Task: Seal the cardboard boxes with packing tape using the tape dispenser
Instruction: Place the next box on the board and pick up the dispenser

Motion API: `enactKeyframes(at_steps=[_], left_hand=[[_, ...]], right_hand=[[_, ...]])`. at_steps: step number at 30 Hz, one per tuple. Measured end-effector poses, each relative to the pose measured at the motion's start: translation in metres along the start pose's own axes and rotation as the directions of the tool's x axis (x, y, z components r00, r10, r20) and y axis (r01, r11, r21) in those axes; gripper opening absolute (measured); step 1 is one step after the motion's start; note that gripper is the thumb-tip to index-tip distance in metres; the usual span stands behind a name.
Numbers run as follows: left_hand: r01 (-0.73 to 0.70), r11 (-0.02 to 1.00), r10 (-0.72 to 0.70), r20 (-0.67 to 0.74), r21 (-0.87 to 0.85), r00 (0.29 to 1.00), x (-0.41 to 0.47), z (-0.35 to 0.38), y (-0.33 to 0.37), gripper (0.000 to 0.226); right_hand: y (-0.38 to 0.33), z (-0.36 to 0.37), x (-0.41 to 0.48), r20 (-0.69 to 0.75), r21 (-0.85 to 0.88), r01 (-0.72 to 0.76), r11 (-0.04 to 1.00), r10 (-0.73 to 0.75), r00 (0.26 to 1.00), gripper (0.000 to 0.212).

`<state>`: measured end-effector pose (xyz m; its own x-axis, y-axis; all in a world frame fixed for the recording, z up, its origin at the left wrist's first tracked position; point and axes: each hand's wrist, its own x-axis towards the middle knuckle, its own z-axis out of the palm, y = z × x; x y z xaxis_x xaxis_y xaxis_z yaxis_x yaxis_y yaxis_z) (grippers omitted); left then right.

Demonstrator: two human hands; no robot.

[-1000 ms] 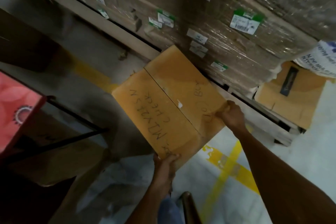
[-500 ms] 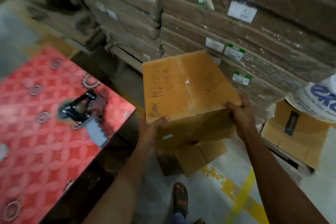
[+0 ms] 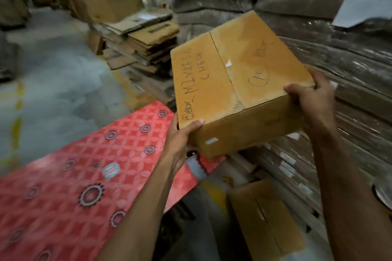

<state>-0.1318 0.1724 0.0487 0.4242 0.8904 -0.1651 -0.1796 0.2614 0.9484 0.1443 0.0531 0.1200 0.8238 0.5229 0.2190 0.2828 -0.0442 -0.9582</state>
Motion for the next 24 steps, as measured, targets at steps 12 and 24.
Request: enactKeyframes(at_steps=[12,24], left_hand=[[-0.078,0.994,0.108,-0.485,0.08,0.868,-0.106,-0.265,0.053,0.064],[0.097,0.993,-0.031,-0.656,0.064,0.754,-0.164,-0.351,-0.044,0.077]], right_hand=[[-0.01,0.242,-0.17,0.398,0.23,-0.256,0.939,0.149,0.905,0.074],[0.084,0.313,-0.264,0.573,0.031,-0.367,0.93,0.284,0.769,0.072]])
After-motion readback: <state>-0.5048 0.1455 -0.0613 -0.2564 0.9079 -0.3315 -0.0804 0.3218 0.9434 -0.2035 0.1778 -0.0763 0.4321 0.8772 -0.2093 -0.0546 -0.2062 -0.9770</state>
